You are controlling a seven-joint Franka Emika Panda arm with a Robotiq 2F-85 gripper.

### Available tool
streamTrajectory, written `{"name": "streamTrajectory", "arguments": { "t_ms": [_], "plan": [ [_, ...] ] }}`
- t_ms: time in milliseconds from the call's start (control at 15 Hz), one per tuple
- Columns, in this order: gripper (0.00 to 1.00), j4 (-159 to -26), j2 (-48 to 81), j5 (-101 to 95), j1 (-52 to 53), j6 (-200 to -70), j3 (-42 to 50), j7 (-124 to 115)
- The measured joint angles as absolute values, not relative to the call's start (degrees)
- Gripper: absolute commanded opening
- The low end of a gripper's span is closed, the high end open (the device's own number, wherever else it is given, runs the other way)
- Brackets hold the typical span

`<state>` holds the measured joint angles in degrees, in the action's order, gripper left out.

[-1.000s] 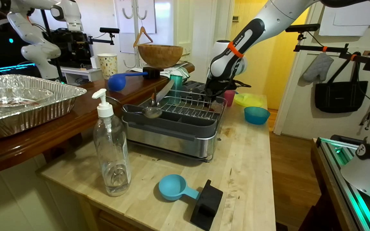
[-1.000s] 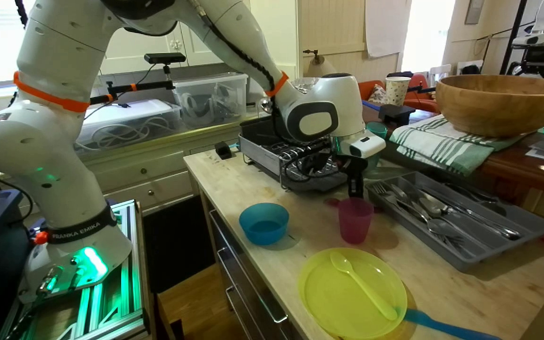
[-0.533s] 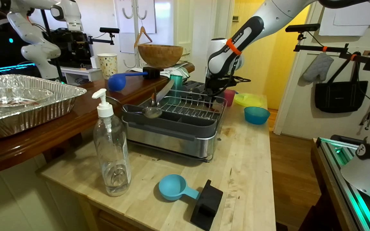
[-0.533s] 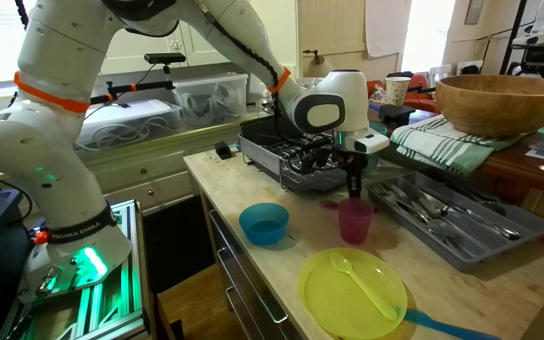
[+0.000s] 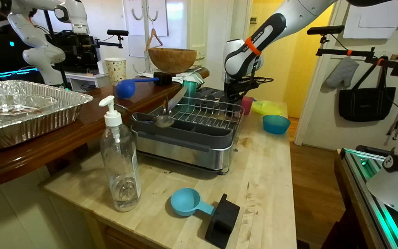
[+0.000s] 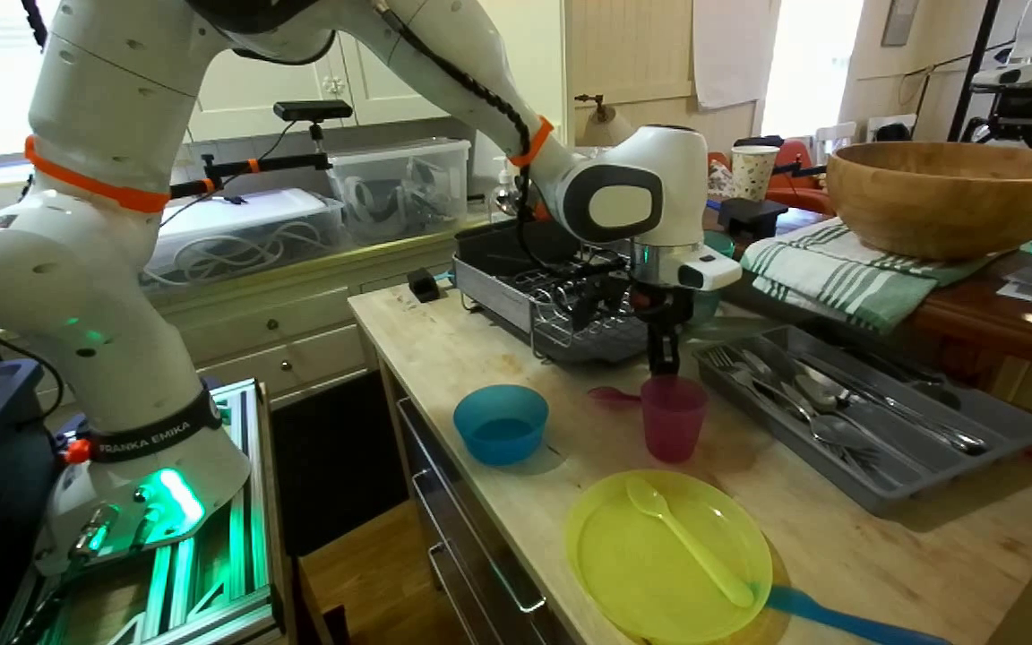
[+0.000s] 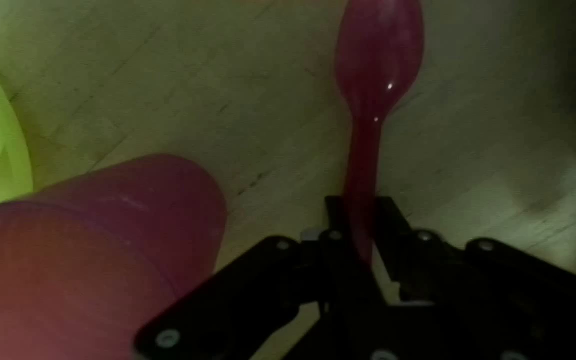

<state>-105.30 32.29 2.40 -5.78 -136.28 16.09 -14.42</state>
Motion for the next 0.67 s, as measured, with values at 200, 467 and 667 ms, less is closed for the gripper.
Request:
{"name": "streamTrajectory", "arguments": {
  "t_ms": [200, 467, 667],
  "plan": [
    [0.05, -105.5, 31.0, 2.3, -6.6, -134.9, 15.7, -11.8],
    [0.05, -105.9, 28.9, 2.1, -7.2, -134.7, 14.8, -9.3],
    [0.05, -106.5, 27.1, 2.0, -7.2, -134.7, 13.9, -8.4]
  ]
}}
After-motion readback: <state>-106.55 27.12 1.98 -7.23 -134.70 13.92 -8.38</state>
